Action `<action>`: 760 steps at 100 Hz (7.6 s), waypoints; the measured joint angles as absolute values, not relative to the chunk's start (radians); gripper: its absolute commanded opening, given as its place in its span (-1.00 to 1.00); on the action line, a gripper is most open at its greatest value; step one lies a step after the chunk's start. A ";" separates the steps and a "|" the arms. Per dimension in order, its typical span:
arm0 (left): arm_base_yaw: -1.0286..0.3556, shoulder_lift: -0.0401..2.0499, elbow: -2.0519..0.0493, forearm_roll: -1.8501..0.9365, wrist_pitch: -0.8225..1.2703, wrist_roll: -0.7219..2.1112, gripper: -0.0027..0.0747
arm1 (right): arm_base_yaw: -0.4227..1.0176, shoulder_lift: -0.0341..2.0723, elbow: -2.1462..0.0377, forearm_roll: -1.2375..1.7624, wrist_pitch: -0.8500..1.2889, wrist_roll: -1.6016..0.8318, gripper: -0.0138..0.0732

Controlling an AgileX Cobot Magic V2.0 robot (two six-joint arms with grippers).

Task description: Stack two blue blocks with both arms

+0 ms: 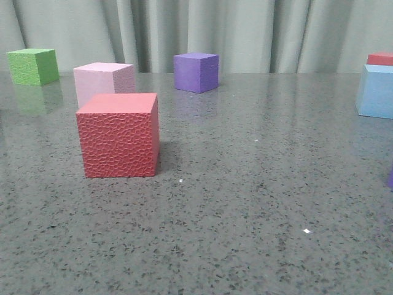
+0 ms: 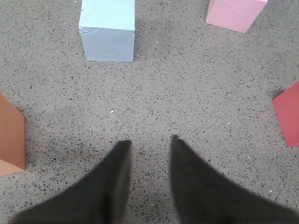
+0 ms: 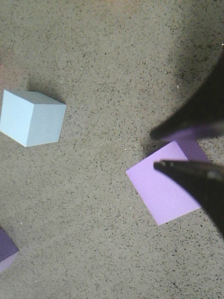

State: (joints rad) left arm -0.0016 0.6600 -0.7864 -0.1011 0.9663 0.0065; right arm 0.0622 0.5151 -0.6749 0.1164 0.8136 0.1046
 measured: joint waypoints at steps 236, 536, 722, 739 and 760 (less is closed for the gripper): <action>-0.002 0.660 -0.786 -0.101 0.970 0.006 0.67 | 0.003 1.719 -1.450 0.034 0.865 0.277 0.67; -0.002 0.660 -0.786 -0.101 0.970 0.006 0.67 | 0.495 2.016 -1.856 0.037 1.036 0.505 0.08; -0.002 0.660 -0.786 -0.101 0.970 0.006 0.67 | 0.466 1.954 -2.159 -0.144 1.250 0.337 0.69; -0.002 0.660 -0.786 -0.101 0.970 0.006 0.67 | 0.406 1.893 -2.159 -0.143 1.255 0.291 0.69; -0.002 0.660 -0.786 -0.101 0.972 0.006 0.67 | 0.325 1.797 -2.121 -0.118 1.259 0.250 0.69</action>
State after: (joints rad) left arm -0.0016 0.6600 -0.7864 -0.1011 0.9720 0.0065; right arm 0.3253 1.7975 -2.1207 -0.1183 1.2586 0.2501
